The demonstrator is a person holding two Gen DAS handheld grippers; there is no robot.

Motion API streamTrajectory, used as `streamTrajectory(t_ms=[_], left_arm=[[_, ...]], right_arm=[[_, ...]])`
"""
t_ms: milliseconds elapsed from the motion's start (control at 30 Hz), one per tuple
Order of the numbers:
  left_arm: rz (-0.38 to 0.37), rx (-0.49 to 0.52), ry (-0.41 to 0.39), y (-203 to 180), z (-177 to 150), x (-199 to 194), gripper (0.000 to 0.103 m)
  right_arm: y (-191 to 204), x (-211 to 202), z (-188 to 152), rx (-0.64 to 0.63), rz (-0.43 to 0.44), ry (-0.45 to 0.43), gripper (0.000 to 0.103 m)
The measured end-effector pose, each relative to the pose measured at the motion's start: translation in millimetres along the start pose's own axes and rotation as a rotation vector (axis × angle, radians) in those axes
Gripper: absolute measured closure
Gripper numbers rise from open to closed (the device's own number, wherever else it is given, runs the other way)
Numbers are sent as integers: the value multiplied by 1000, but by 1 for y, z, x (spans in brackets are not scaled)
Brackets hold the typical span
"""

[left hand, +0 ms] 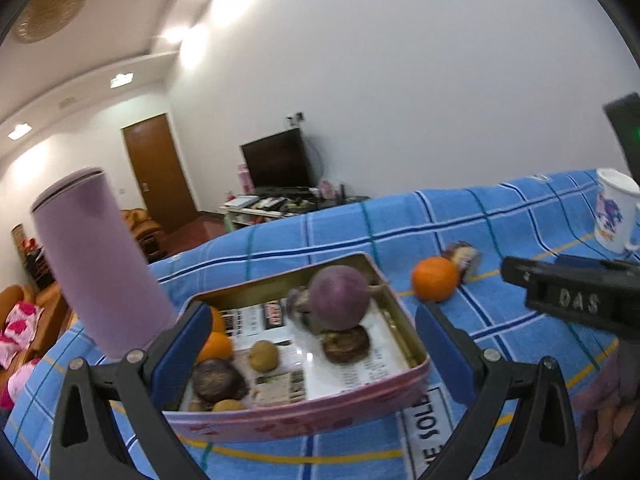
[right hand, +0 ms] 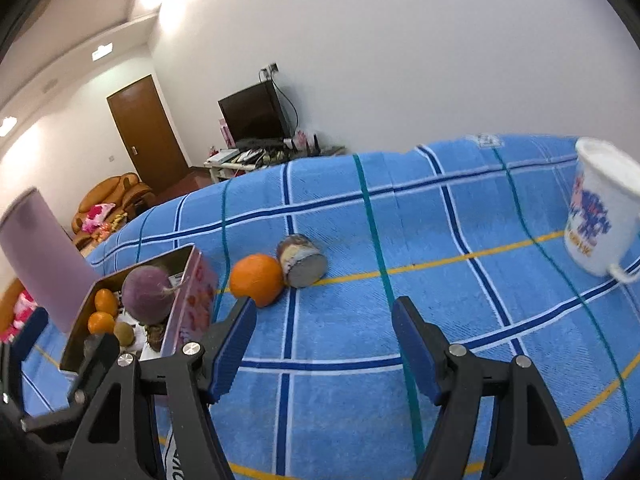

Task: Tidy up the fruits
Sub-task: 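Withdraw both open grippers from the tin toward the remaining orange and can, then grasp the small round can with beige lid using the right gripper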

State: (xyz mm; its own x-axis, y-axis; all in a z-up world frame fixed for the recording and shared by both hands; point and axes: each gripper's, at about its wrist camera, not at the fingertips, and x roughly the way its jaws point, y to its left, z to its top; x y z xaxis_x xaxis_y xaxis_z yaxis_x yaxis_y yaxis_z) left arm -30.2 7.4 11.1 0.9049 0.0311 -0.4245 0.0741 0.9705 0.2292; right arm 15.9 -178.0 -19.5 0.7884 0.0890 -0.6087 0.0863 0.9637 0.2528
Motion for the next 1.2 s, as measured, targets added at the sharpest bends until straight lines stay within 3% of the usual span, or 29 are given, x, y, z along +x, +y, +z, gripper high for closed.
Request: streamTrajectory(t_ms=[200,267,367,567,767,933,967,1033,1100,1200], left_arm=[[-30,-23,48,8,16,15,0],[-26,-22,58,9,18,18,0],[-47,-28,73,12,20,22,0],[-77,-4,92,11,29,30,0],[-130,-44,132,15,41,36,0],[-142,-49,146,13,53,39,0],[-144,-40,151,12,55,40,0],[-134,-14,159,5,59,41,0],[-120,16,160,-1,61,41,0],[-111,17,155,-1,61,38,0]], right_arm=[[-9,42,23,85,92,99,32],[-4,58,27,72,85,120,33],[-2,79,31,66,92,159,45],[-3,99,43,88,162,205,46],[-6,96,43,69,226,253,48],[-21,86,31,121,303,304,72],[-21,83,29,110,294,303,75],[-16,79,24,51,234,288,91],[-18,78,23,52,223,271,91],[-23,77,26,84,274,256,91]])
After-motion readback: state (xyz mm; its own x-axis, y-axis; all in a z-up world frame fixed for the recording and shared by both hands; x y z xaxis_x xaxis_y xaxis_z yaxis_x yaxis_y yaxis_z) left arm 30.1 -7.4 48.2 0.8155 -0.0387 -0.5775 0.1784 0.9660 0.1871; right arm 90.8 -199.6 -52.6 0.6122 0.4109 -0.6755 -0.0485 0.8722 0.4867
